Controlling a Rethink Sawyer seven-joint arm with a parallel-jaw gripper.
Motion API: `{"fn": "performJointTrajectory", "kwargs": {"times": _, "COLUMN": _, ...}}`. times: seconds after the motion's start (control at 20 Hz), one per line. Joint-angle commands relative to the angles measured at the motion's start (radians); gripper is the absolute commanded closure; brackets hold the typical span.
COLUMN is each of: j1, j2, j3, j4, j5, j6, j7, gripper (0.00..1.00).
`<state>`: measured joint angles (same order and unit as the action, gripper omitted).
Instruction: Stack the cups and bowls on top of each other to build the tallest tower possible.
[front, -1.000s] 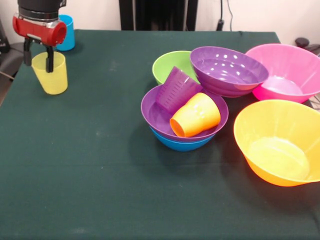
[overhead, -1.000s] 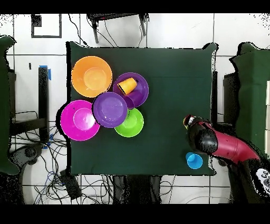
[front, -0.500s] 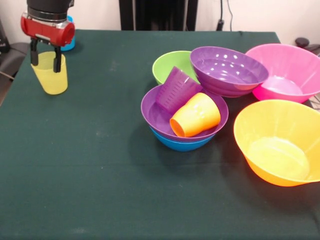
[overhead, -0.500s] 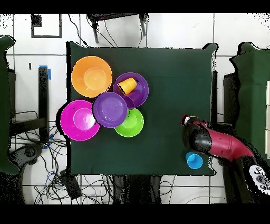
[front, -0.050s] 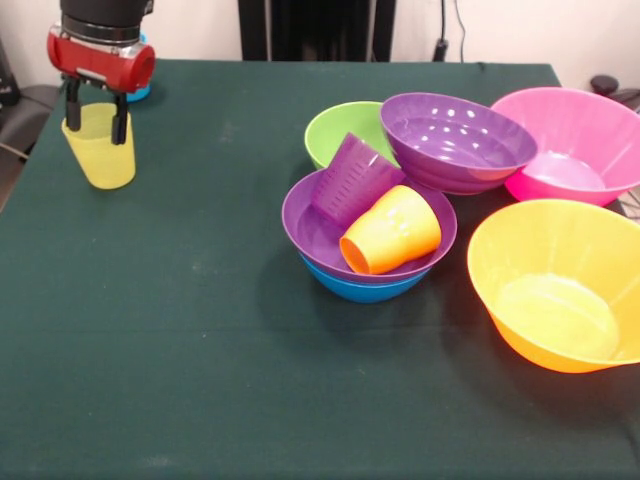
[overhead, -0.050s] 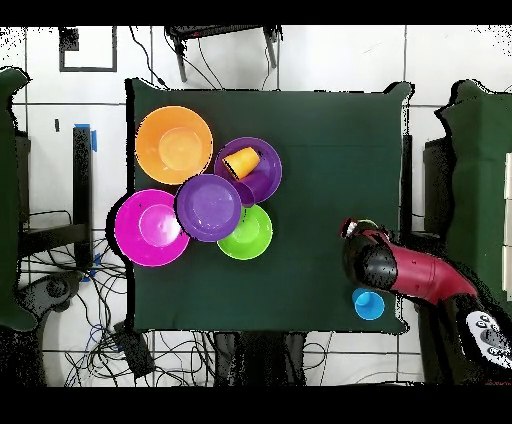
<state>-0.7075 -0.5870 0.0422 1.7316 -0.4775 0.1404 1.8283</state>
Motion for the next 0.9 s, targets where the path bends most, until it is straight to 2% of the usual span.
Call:
{"fn": "performJointTrajectory", "kwargs": {"times": 0.05, "j1": 0.053, "j2": 0.004, "j3": 0.014, "j4": -0.019, "j5": -0.017, "j6": -0.006, "j7": 0.081, "gripper": 0.00}}
{"fn": "performJointTrajectory", "kwargs": {"times": 0.45, "j1": 0.052, "j2": 0.046, "j3": 0.003, "j4": -0.018, "j5": -0.015, "j6": -0.077, "j7": 0.102, "gripper": 0.00}}
{"fn": "performJointTrajectory", "kwargs": {"times": 0.65, "j1": 0.084, "j2": 0.067, "j3": -0.038, "j4": -0.032, "j5": -0.023, "j6": -0.102, "j7": 0.107, "gripper": 0.00}}
{"fn": "performJointTrajectory", "kwargs": {"times": 0.9, "j1": 0.104, "j2": 0.060, "j3": -0.052, "j4": -0.020, "j5": 0.019, "j6": -0.101, "j7": 0.135, "gripper": 0.00}}
